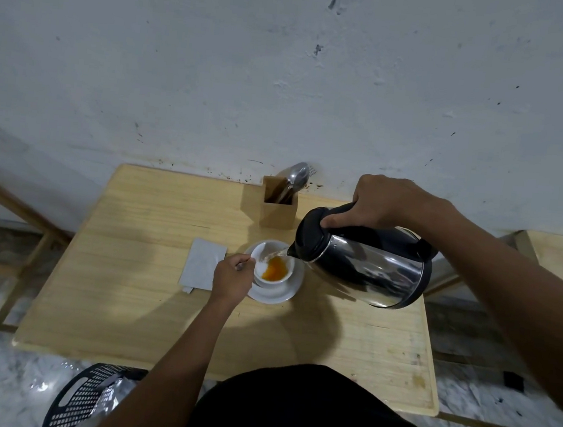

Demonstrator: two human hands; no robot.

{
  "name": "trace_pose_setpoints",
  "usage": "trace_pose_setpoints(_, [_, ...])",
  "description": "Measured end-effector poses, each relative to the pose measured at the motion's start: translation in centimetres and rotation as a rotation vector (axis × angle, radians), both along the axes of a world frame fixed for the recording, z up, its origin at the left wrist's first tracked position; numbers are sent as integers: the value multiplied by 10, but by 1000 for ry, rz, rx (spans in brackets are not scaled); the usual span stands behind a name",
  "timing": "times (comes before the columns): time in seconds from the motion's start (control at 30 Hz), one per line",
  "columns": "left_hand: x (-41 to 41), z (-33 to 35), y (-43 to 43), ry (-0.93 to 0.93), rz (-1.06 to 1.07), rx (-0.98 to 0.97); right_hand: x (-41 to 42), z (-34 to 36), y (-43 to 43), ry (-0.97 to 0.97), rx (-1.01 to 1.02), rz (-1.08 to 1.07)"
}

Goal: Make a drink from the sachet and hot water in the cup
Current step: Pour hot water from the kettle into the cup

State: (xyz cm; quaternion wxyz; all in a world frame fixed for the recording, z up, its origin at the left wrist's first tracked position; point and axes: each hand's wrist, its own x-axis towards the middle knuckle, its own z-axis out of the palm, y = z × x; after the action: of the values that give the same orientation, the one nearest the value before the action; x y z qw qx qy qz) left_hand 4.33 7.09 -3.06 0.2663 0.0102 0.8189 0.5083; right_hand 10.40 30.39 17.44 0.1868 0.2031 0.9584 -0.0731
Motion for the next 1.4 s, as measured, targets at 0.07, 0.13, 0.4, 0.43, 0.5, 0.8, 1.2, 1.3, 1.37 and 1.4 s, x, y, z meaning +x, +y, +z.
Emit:
trace_pose_setpoints(0.07, [0, 0, 0, 6, -4, -3, 1, 0, 1, -4, 2, 3])
trace_pose_setpoints(0.13, [0, 1, 0, 6, -5, -5, 1, -1, 2, -12, -2, 3])
trace_pose_setpoints(0.4, [0, 3, 0, 0, -19, -10, 5, -1, 3, -22, 15, -5])
trace_pose_setpoints(0.43, [1, 4, 0, -1, -21, -9, 5, -1, 3, -21, 13, -9])
trace_pose_setpoints(0.5, [0, 4, 0, 3, -27, -9, 6, -1, 2, -19, 9, -12])
trace_pose_setpoints(0.8, [-1, 5, -1, -14, -29, -5, 11, -8, 2, -16, -2, -28])
trace_pose_setpoints(1.2, [0, 4, -1, -4, -32, -12, 16, -9, 4, -17, 3, -27])
trace_pose_setpoints(1.3, [-1, 3, -1, 2, -35, -18, 16, -8, 5, -18, -1, -35])
trace_pose_setpoints(1.37, [-1, 3, -1, 7, -33, -23, 16, -7, 6, -15, -2, -37])
trace_pose_setpoints(1.4, [-1, 3, -1, 10, -33, -25, 16, -8, 6, -15, -1, -39])
